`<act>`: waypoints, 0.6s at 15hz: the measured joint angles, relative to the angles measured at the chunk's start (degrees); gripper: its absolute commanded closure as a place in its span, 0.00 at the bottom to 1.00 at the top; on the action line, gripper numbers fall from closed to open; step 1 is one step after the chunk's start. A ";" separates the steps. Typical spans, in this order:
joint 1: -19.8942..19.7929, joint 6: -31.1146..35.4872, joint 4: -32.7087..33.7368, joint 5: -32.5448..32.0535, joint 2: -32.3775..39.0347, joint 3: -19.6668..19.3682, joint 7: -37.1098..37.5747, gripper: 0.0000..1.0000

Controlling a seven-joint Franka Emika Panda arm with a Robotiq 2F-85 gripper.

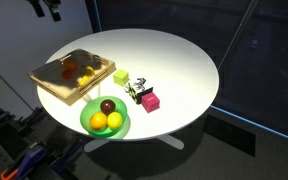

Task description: Take the orange out of the bowl and place it on the tray

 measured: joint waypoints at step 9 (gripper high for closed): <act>0.00 0.00 -0.01 0.00 0.42 0.00 0.00 0.00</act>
